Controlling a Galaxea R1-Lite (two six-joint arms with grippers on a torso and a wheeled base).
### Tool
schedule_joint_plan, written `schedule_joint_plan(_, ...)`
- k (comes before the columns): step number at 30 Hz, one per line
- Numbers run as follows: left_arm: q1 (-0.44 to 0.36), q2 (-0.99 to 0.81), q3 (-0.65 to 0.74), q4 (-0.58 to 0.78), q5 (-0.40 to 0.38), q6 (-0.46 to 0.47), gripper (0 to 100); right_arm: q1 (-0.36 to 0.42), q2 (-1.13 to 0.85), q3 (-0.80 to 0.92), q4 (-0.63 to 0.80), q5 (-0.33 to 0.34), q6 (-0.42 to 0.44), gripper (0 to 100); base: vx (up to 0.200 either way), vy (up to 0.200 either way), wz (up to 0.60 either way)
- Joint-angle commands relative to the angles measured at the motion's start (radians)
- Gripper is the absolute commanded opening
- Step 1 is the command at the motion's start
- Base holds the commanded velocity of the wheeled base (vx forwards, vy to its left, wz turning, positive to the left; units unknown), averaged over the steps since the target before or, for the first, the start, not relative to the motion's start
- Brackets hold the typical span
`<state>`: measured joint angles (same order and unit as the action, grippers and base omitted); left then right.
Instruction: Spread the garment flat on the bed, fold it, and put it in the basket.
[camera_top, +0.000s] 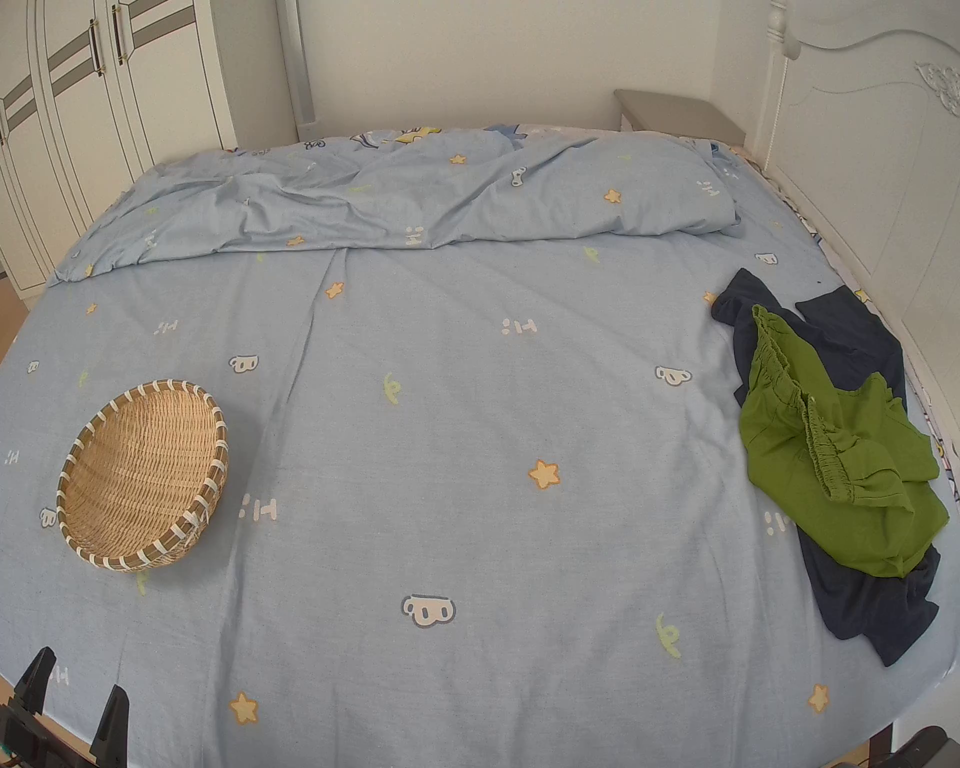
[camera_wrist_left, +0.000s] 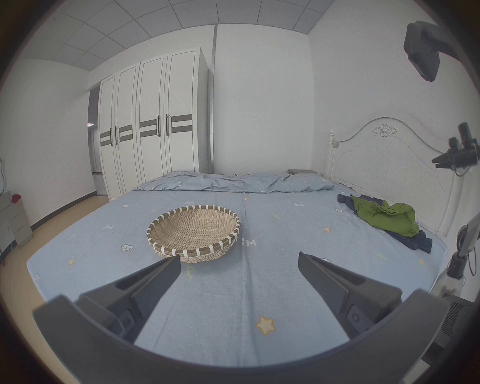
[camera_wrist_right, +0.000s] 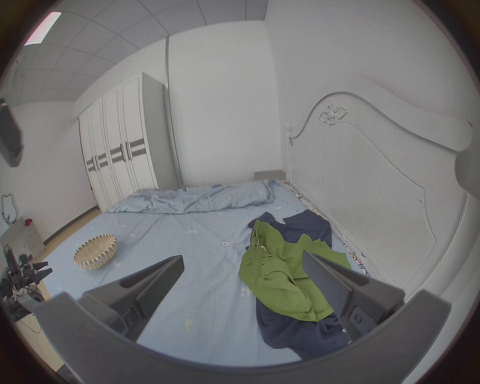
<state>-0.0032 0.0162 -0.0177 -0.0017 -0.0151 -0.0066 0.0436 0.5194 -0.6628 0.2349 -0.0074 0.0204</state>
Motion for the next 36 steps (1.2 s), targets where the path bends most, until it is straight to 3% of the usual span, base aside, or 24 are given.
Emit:
schedule_joint_plan(1,0.000,-0.004,0.018,0.000,0.000,-0.001,100,-0.033,0.751,-0.486,0.195,-0.037,-0.059,100,0.000,0.000,0.00)
schedule_joint_plan(7,0.000,-0.004,0.018,0.000,0.000,-0.001,100,-0.010,0.978,-0.640,0.245,-0.055,-0.063,100,0.000,0.000,0.00)
schedule_joint_plan(14,0.000,-0.004,0.018,0.000,0.001,0.000,100,0.032,1.263,-0.759,0.236,-0.221,-0.068,100,0.000,0.000,0.00)
schedule_joint_plan(21,0.000,-0.004,0.018,0.000,0.001,0.000,100,0.048,1.397,-0.825,0.235,-0.223,-0.073,100,0.000,0.000,0.00)
schedule_joint_plan(36,0.000,-0.004,0.018,0.000,0.000,-0.001,100,0.036,1.413,-0.834,0.178,-0.253,-0.071,100,0.000,0.000,0.00)
